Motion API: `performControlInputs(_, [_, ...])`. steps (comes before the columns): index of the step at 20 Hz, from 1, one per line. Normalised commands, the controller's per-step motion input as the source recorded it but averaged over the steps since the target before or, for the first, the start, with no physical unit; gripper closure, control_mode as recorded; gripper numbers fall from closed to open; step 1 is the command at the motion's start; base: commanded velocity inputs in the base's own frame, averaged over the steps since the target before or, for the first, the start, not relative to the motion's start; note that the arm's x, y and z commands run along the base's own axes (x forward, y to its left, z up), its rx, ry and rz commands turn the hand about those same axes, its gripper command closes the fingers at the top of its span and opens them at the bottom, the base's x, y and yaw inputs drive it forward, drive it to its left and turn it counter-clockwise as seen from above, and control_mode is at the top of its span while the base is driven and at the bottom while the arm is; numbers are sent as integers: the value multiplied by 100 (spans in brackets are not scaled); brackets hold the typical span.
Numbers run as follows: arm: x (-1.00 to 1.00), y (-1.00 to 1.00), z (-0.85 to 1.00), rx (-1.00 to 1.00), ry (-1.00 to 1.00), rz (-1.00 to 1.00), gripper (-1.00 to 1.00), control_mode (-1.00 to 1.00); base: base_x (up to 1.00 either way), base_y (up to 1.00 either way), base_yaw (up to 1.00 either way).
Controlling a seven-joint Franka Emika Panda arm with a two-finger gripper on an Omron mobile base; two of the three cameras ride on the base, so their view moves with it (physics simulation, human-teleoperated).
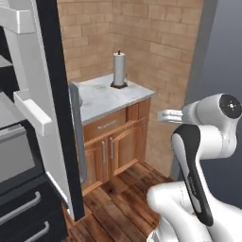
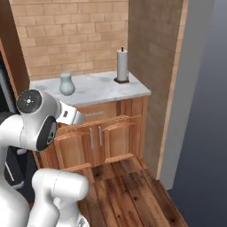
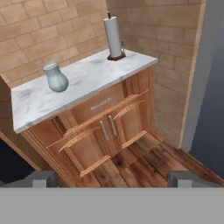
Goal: Move the sweet potato and cherry from the top shelf to the second highest shelf to make space. Then, place the pitcher from the counter on the cleared top shelf.
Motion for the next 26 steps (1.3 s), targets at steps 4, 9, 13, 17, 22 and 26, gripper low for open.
performControlInputs(4, [0, 0, 0, 0, 0, 0, -100, 100, 65, 0, 46])
performControlInputs(9, [0, 0, 0, 0, 0, 0, -100, 100, 79, -14, 43])
performControlInputs(13, [0, 0, 0, 0, 0, 0, -100, 100, 82, -24, 42])
performControlInputs(17, [0, 0, 0, 0, 0, 0, -100, 100, 77, -27, 42])
performControlInputs(22, [0, 0, 0, 0, 0, 0, -100, 100, 69, -30, 41])
performControlInputs(26, [0, 0, 0, 0, 0, 0, -100, 100, 51, -43, 37])
